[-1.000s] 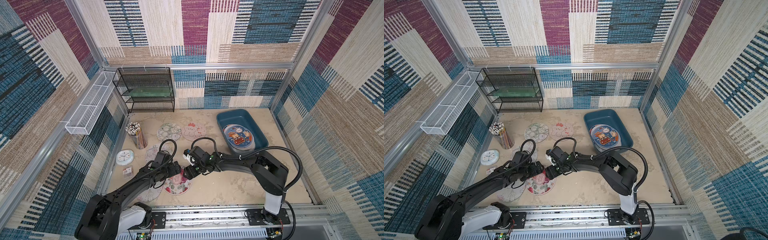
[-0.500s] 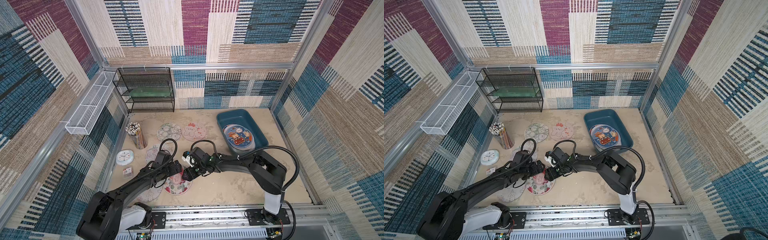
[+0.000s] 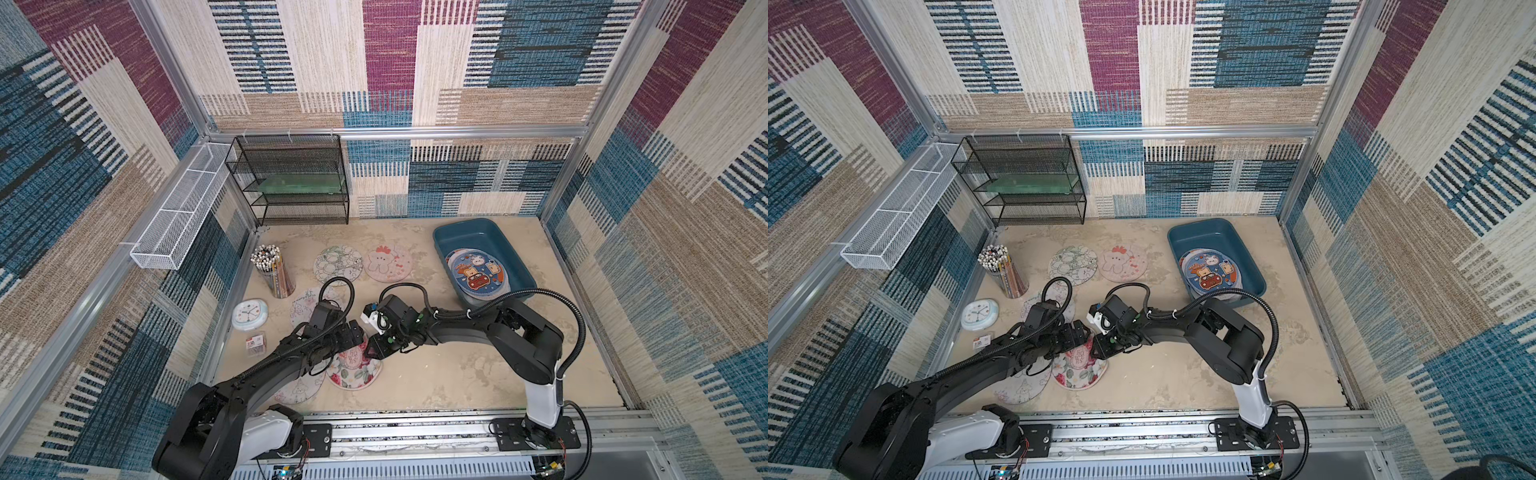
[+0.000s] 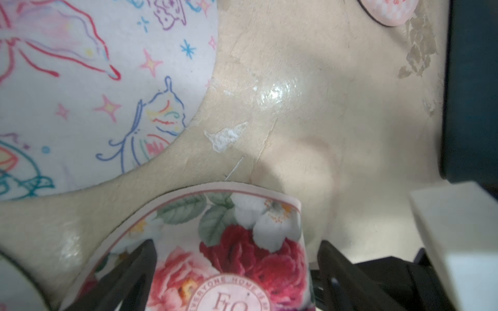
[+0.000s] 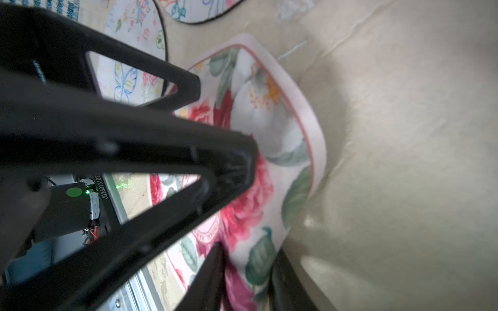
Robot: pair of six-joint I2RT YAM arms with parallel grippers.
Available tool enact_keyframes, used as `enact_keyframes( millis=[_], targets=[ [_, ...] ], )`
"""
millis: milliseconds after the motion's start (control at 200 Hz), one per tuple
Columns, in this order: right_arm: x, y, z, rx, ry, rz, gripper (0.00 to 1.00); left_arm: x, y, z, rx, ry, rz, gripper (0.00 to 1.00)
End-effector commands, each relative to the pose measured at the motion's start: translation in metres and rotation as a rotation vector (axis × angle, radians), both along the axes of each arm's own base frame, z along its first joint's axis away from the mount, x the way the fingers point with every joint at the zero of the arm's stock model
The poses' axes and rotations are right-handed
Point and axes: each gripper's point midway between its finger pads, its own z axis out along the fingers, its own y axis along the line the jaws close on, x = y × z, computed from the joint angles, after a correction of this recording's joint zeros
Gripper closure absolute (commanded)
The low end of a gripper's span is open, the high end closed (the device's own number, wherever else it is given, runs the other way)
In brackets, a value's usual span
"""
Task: Put the coasters into the storage box
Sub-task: Pick up the coaster from the center of the board.
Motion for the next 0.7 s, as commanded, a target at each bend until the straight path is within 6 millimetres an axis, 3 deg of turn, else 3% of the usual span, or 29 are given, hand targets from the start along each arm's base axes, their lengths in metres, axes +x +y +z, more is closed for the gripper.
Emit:
enact_keyframes(
  millis=[0,180,386,691],
  targets=[
    [-0.001,-0.004,-0.007,-0.020,0.026,-0.015,0.79,-0.010,0.002,-0.008,-0.002,0.059,0.013,0.07],
    [0.000,-0.004,-0.003,-0.004,0.031,-0.012,0.91,-0.007,-0.001,-0.003,-0.008,0.038,-0.007,0.07],
    [0.012,-0.012,0.009,-0.007,-0.007,-0.036,0.95,0.007,-0.009,0.020,-0.022,-0.023,-0.044,0.07],
    [0.066,-0.056,0.031,-0.125,-0.135,-0.177,0.97,0.038,-0.027,0.058,-0.033,-0.136,-0.114,0.07]
  ],
)
